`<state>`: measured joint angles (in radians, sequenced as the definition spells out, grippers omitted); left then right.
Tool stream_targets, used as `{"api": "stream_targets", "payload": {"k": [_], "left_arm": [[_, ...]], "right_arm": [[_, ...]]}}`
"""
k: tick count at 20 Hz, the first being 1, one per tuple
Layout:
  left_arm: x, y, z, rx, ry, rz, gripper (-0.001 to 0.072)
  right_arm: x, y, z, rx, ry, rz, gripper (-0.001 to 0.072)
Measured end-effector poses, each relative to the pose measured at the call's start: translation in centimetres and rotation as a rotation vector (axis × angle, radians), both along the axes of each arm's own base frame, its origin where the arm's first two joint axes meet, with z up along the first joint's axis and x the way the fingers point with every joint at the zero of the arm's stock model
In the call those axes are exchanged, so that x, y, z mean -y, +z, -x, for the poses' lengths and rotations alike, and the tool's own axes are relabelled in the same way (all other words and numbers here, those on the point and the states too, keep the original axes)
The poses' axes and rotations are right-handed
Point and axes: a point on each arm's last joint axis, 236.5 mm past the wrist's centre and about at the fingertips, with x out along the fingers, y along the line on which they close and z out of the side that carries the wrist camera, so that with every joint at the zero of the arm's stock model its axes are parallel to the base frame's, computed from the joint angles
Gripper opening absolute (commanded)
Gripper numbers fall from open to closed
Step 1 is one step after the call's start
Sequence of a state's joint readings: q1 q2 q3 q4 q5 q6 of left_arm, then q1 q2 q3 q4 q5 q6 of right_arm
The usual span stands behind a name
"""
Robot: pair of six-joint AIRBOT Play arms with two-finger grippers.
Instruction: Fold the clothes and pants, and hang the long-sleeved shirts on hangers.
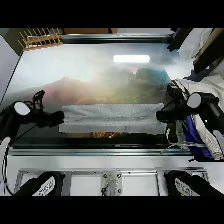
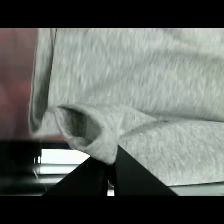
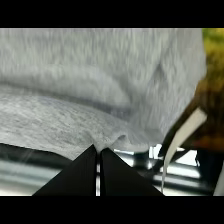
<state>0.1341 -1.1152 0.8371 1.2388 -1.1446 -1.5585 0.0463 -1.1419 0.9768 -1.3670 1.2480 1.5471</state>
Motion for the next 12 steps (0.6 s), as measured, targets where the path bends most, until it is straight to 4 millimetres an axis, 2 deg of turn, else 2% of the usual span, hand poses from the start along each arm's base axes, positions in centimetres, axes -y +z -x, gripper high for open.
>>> {"api": "stream_targets", "payload": {"k": [4,7,8,9,10,11,12], "left_arm": [[0.0,-1.8,-4.3,-0.038,-0.011,0.004,0.0007],[0.2,-3.0,-6.4,-0.058,-0.012,0.016,0.0008],[0.3,-3.3,-6.9,-0.063,-0.010,0.023,0.0046],[0.3,-3.5,-7.3,-0.066,-0.009,0.027,0.0332],[0.4,-3.7,-7.7,-0.066,-0.007,0.030,0.0587],[0.4,-3.7,-8.0,-0.061,-0.003,0.035,0.0600],[0.4,-3.5,-8.4,-0.050,0.002,0.038,0.0600]], "right_arm": [[0.0,-1.6,-4.2,0.045,-0.022,0.002,0.0022],[-0.2,-2.6,-6.4,0.085,-0.042,-0.010,0.0027],[-0.4,-2.8,-7.0,0.096,-0.050,-0.020,0.0035],[-0.7,-2.9,-7.5,0.110,-0.060,-0.034,0.0182],[-0.9,-2.9,-8.0,0.125,-0.068,-0.046,0.0506],[-1.2,-2.9,-8.5,0.137,-0.076,-0.059,0.0651],[-1.3,-2.6,-9.0,0.154,-0.084,-0.070,0.0651]]}}
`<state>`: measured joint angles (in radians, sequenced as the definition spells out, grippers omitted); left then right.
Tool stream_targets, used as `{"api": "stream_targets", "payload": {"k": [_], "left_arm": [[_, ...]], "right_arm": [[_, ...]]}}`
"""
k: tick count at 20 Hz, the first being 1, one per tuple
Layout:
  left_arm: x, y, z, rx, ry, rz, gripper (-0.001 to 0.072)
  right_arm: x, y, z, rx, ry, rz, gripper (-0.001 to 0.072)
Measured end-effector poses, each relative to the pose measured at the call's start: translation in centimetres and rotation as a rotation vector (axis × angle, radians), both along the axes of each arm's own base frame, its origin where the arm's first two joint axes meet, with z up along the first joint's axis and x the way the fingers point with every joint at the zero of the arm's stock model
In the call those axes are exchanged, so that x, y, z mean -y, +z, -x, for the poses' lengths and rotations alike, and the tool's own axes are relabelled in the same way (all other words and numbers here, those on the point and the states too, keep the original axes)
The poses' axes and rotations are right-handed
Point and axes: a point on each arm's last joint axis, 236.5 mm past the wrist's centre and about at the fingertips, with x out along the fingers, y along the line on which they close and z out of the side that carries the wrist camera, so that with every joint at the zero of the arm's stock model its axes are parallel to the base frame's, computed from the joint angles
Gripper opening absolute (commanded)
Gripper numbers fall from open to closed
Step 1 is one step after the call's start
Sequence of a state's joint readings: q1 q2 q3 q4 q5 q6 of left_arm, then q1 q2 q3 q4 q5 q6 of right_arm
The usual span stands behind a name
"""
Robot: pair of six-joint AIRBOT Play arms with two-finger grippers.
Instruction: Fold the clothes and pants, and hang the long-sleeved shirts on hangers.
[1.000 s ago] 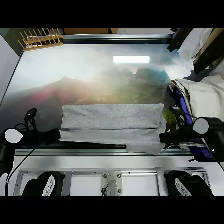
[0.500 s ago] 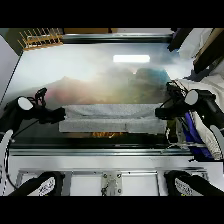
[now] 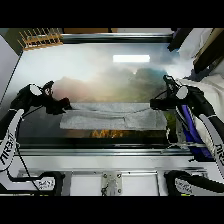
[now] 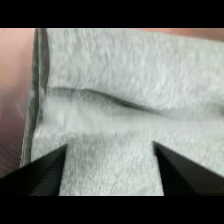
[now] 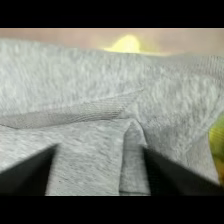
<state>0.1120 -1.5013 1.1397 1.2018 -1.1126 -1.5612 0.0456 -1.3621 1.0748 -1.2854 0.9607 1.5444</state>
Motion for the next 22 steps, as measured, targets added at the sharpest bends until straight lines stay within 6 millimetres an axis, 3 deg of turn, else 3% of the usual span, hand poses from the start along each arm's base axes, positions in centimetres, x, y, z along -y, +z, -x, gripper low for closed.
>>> {"api": "stream_targets", "payload": {"k": [4,7,10,14,15,16,17,19,22], "left_arm": [[-1.9,2.8,-1.5,0.083,0.052,0.000,0.0600],[-4.3,3.2,-0.1,0.085,0.110,-0.002,0.0600],[-5.1,0.1,3.4,-0.002,0.133,0.014,0.0600],[-4.1,-4.4,6.9,-0.102,0.116,0.037,0.0598],[-3.6,-4.8,7.2,-0.108,0.115,0.053,0.0482],[-3.2,-5.2,7.2,-0.108,0.117,0.062,0.0189],[-3.1,-5.5,7.2,-0.107,0.117,0.065,0.0010],[-3.4,-5.1,6.8,-0.085,0.120,0.065,0.0007],[-6.2,-2.8,5.0,-0.006,0.166,0.035,0.0007]], "right_arm": [[0.3,2.6,-1.3,0.076,-0.010,-0.027,0.0649],[1.5,5.0,-1.1,0.119,-0.027,-0.035,0.0649],[2.1,6.6,-0.9,0.147,-0.036,-0.038,0.0649],[2.0,7.3,-0.7,0.158,-0.044,-0.055,0.0649],[2.0,7.4,-0.7,0.160,-0.046,-0.060,0.0649],[1.9,7.5,-0.7,0.160,-0.045,-0.064,0.0649],[1.8,7.6,-0.7,0.161,-0.046,-0.068,0.0648],[1.9,7.6,-0.7,0.160,-0.047,-0.070,0.0649],[2.0,7.7,-0.6,0.158,-0.052,-0.073,0.0648]]}}
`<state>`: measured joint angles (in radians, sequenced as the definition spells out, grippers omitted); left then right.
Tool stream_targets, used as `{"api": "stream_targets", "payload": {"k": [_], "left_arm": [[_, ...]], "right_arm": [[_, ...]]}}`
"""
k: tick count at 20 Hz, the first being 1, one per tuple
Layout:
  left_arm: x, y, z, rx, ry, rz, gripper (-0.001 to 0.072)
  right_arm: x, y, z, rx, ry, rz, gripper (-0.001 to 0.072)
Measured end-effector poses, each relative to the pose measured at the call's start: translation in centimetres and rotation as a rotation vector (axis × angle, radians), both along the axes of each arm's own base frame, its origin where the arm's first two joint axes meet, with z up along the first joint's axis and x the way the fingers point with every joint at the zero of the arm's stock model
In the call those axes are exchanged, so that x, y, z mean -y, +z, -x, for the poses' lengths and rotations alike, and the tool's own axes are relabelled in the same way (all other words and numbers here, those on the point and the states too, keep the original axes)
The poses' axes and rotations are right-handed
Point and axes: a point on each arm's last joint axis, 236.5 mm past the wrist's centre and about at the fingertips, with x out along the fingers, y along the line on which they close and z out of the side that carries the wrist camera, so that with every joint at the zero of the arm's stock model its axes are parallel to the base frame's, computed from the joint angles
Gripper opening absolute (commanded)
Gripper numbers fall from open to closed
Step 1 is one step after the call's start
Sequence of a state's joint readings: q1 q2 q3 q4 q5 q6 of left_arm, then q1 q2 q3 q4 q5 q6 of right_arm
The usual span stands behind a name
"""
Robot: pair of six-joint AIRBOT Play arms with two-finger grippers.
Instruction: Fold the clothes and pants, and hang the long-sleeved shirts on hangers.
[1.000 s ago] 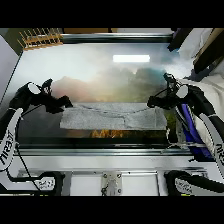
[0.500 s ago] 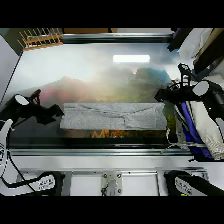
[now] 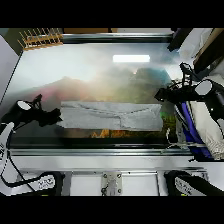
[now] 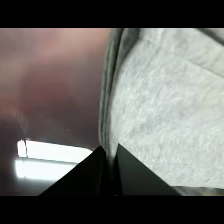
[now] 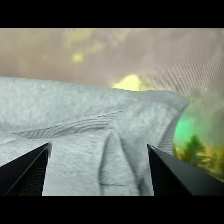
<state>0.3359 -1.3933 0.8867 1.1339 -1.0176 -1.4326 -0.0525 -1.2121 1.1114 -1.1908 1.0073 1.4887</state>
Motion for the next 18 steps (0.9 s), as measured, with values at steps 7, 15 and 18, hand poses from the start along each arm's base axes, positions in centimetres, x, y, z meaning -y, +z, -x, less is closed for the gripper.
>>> {"api": "stream_targets", "payload": {"k": [7,15,18], "left_arm": [[-5.3,4.3,0.2,0.074,0.032,-0.110,0.0610],[-1.3,10.0,-0.8,0.227,-0.081,-0.163,0.0608],[2.8,11.0,-1.3,0.261,-0.161,-0.150,0.0608]], "right_arm": [[1.2,-2.1,1.6,-0.085,0.049,0.005,0.0652],[1.2,-10.8,7.1,-0.299,0.023,-0.267,0.0720],[-0.7,-13.3,7.3,-0.342,0.014,-0.401,0.0720]]}}
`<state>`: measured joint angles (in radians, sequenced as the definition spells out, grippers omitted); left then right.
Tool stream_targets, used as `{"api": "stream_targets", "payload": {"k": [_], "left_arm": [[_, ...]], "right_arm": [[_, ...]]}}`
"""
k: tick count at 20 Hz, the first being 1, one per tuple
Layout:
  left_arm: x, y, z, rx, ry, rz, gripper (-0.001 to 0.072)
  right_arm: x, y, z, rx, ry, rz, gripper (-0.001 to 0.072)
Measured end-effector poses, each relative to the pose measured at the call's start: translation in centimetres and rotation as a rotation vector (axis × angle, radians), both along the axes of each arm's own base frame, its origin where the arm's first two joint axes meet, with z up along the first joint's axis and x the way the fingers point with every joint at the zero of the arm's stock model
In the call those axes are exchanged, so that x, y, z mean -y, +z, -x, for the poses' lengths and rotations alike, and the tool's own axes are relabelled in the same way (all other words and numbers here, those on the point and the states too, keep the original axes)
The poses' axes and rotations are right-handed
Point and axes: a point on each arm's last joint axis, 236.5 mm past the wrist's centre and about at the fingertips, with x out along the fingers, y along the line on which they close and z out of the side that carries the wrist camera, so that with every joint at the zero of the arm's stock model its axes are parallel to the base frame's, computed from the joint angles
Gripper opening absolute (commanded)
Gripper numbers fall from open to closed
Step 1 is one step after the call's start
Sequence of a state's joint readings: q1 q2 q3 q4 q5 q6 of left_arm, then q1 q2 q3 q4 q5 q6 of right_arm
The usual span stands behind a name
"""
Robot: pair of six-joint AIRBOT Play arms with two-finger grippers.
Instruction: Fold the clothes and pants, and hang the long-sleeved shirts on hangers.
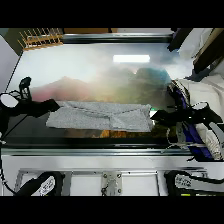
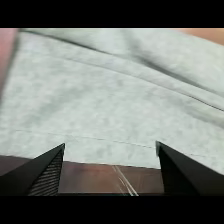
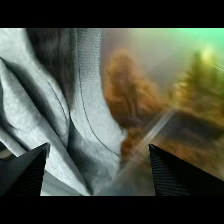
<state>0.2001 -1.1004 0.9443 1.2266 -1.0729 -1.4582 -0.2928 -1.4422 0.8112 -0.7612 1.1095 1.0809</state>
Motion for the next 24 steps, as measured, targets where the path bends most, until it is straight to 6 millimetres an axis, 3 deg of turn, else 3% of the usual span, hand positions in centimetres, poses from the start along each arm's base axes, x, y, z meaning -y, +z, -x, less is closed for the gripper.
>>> {"api": "stream_targets", "payload": {"k": [1,2,3,4,9,10,11,13,16,18,21,24], "left_arm": [[1.5,0.2,0.0,0.003,-0.031,0.003,0.0607],[2.9,0.3,0.0,0.009,-0.061,0.005,0.0508],[4.4,0.4,0.0,0.013,-0.091,0.009,0.0169],[5.7,0.6,-0.1,0.026,-0.119,0.009,0.0011],[11.0,1.3,-0.3,0.085,-0.230,0.016,0.0008],[11.7,1.4,-0.2,0.093,-0.246,0.017,0.0008],[12.2,1.4,-0.2,0.098,-0.257,0.019,0.0008],[12.9,1.5,-0.2,0.106,-0.270,0.022,0.0008],[13.3,1.6,-0.1,0.111,-0.277,0.023,0.0008],[13.6,1.1,-0.2,0.097,-0.271,0.034,0.0007],[15.3,-0.7,0.0,0.039,-0.280,0.077,0.0007],[18.3,-3.1,-0.4,-0.020,-0.321,0.107,0.0007]], "right_arm": [[-0.9,-0.6,-0.1,-0.009,-0.004,-0.044,0.0720],[-1.9,-0.8,-0.3,-0.014,-0.008,-0.096,0.0720],[-3.0,-1.0,-0.5,-0.016,-0.010,-0.143,0.0720],[-4.0,-1.1,-0.7,-0.014,-0.008,-0.177,0.0720],[-7.9,-1.3,-1.9,0.026,0.018,-0.237,0.0712],[-8.4,-1.2,-2.0,0.035,0.029,-0.236,0.0661],[-8.7,-1.3,-2.2,0.045,0.036,-0.231,0.0416],[-8.7,-1.9,-2.4,0.056,0.050,-0.193,0.0020],[-8.9,-1.3,-2.5,0.070,0.085,-0.180,0.0021],[-8.1,-0.9,-2.1,0.053,0.118,-0.122,0.0021],[-5.0,1.0,-2.0,0.038,0.176,0.010,0.0020],[-1.3,5.0,-2.3,0.029,0.229,0.152,0.0020]]}}
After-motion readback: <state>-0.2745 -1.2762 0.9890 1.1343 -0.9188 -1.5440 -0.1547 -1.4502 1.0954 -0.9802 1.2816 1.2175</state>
